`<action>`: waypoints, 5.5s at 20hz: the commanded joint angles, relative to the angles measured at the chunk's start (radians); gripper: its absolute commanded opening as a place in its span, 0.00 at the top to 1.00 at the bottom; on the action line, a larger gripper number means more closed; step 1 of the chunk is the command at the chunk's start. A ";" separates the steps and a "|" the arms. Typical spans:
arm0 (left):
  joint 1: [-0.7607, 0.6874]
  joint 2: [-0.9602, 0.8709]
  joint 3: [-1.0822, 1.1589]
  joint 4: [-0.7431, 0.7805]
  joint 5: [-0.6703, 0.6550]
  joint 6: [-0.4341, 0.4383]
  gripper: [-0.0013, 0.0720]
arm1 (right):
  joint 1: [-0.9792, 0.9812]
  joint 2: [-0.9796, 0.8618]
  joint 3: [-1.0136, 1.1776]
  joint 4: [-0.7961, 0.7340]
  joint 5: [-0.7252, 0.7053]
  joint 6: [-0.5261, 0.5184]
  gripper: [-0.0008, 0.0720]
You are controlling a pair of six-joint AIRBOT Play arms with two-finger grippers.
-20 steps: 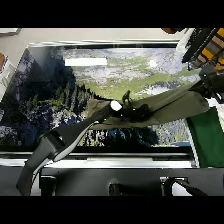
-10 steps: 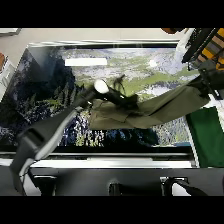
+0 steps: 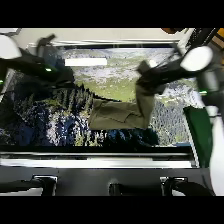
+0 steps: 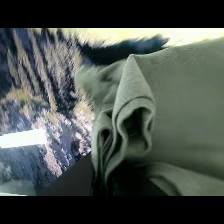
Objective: Fold the clothes and pants, and hang the long-sleeved shirts on hangers.
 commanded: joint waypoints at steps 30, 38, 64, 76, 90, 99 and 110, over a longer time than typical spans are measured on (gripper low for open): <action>0.106 0.088 -0.005 0.046 -0.117 0.035 0.95 | -0.293 -0.067 -0.021 0.195 0.099 -0.555 0.07; 0.106 0.088 -0.005 0.047 -0.117 0.056 0.95 | -0.475 -0.127 -0.476 0.392 -0.011 -0.865 0.10; 0.106 0.088 -0.005 0.083 -0.105 0.042 0.95 | -0.436 -0.283 -0.217 0.546 -0.164 -0.686 0.95; 0.106 0.088 -0.005 0.083 -0.105 0.045 0.95 | -0.851 -0.244 -0.013 0.425 -0.246 -0.276 0.95; 0.106 0.088 -0.005 0.083 -0.110 0.045 0.95 | -0.942 0.049 -0.013 -0.126 -0.068 0.381 0.95; 0.106 0.088 -0.005 0.083 -0.163 0.045 0.95 | -0.942 0.121 -0.018 -0.523 0.319 0.240 0.95; 0.106 0.088 -0.005 0.083 -0.173 0.055 0.95 | -0.942 0.107 -0.425 -0.773 0.303 -0.048 0.95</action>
